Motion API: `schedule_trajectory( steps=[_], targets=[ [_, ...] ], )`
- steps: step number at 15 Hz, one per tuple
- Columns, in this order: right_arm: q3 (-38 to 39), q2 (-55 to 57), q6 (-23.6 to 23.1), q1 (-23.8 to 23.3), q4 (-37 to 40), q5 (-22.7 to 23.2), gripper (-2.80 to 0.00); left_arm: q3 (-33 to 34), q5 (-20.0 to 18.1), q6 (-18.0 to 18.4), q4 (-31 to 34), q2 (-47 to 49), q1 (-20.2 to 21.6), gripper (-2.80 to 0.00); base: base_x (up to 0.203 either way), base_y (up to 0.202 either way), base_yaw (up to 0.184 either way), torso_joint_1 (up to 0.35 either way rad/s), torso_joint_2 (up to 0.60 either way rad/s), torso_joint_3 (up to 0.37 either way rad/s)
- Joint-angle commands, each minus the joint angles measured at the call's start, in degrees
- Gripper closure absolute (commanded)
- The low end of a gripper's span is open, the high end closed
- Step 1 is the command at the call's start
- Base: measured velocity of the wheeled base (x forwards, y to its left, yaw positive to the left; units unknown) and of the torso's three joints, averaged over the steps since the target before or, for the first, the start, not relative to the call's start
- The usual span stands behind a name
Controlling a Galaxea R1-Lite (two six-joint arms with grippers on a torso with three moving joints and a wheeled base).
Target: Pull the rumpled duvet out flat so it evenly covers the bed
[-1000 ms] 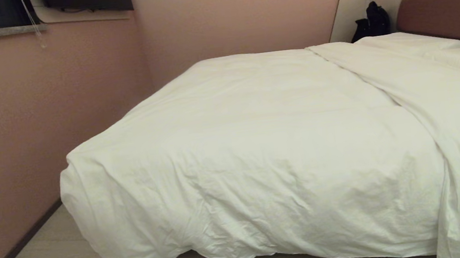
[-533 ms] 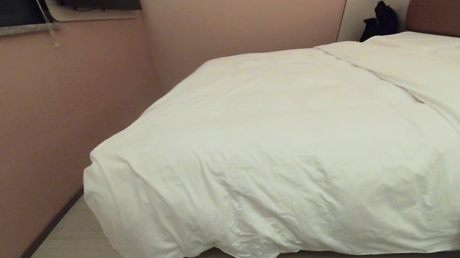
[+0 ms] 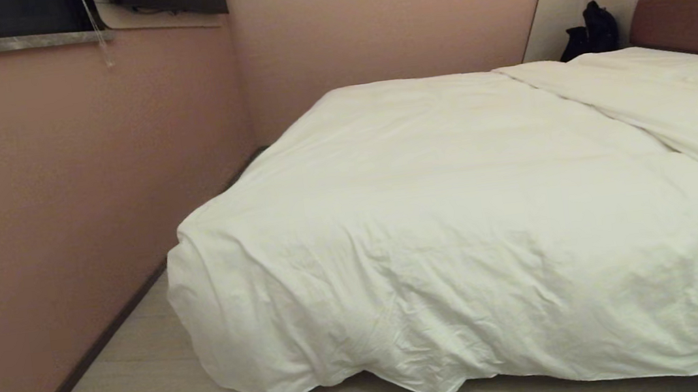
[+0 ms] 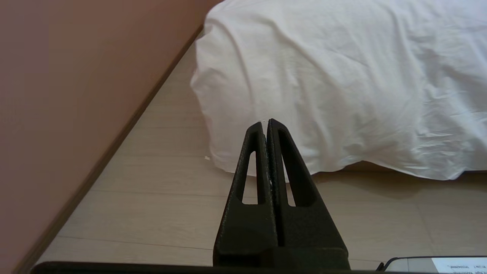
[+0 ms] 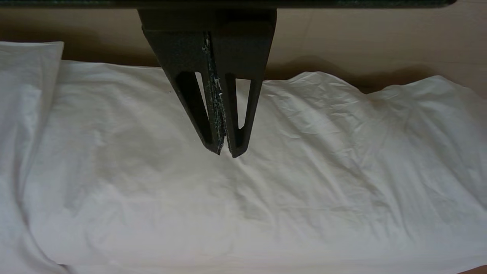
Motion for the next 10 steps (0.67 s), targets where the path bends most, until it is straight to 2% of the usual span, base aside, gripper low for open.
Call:
schedule_trajectory(
  steps=[1,10],
  targets=[
    [0.00,-0.02,-0.02,0.00,0.00,0.01,0.00,0.00,0.00,0.13,0.05,-0.02,0.02,0.00,0.000,0.192,0.001,0.002,0.00,0.002],
    [0.00,-0.02,-0.02,0.00,0.00,0.01,0.00,0.00,0.00,0.13,0.05,-0.02,0.02,0.00,0.000,0.197,0.000,0.001,0.00,0.001]
  ],
)
